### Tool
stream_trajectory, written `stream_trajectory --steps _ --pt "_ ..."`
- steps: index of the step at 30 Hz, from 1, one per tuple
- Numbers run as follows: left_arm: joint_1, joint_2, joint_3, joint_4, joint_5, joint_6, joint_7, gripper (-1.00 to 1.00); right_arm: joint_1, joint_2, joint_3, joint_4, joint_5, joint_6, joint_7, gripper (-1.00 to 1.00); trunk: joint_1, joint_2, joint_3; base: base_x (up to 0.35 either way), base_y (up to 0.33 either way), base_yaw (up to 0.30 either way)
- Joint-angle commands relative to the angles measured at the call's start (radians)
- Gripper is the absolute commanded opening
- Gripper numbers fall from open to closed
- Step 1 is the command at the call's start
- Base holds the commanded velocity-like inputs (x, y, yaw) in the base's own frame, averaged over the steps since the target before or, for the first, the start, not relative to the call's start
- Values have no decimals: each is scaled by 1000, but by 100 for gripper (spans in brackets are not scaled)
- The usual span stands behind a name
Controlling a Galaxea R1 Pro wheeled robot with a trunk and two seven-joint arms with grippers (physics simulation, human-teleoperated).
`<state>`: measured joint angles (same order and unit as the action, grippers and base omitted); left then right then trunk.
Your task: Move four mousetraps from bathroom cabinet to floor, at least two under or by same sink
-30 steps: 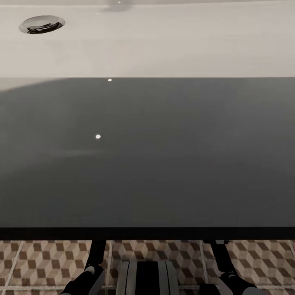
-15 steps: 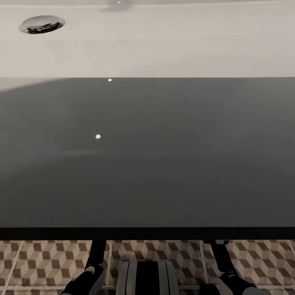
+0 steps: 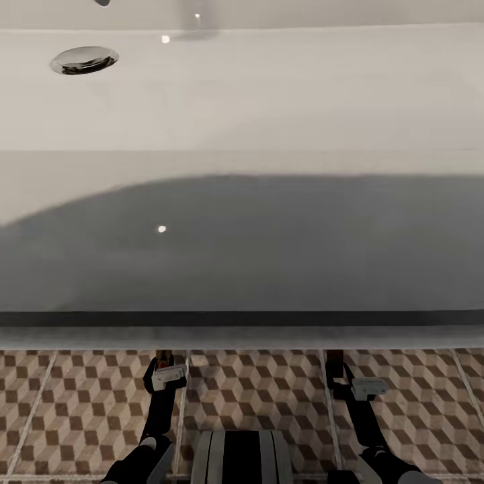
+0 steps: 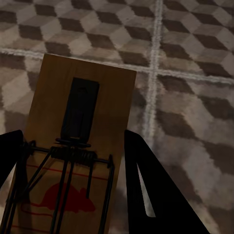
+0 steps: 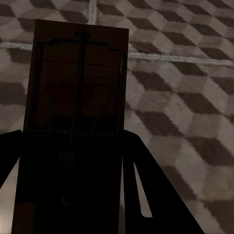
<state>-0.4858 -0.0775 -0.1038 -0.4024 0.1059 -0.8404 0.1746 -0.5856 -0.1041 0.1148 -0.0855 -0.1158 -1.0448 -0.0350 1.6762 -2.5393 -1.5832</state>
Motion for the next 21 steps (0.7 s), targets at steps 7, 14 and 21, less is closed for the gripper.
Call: stream_trajectory --steps 7,14,21 --pt "-1 1 -8 1 6 -3 6 -100 0 0 9 0 -10 -2 -1 -100 0 0 0 0 0 0" --pt "-1 1 -8 1 7 -3 6 -100 0 0 9 0 -10 -2 -1 -100 0 0 0 0 0 0" --pt "-1 1 -8 1 7 -3 5 -100 0 0 9 0 -10 -2 -1 -100 0 0 0 0 0 0"
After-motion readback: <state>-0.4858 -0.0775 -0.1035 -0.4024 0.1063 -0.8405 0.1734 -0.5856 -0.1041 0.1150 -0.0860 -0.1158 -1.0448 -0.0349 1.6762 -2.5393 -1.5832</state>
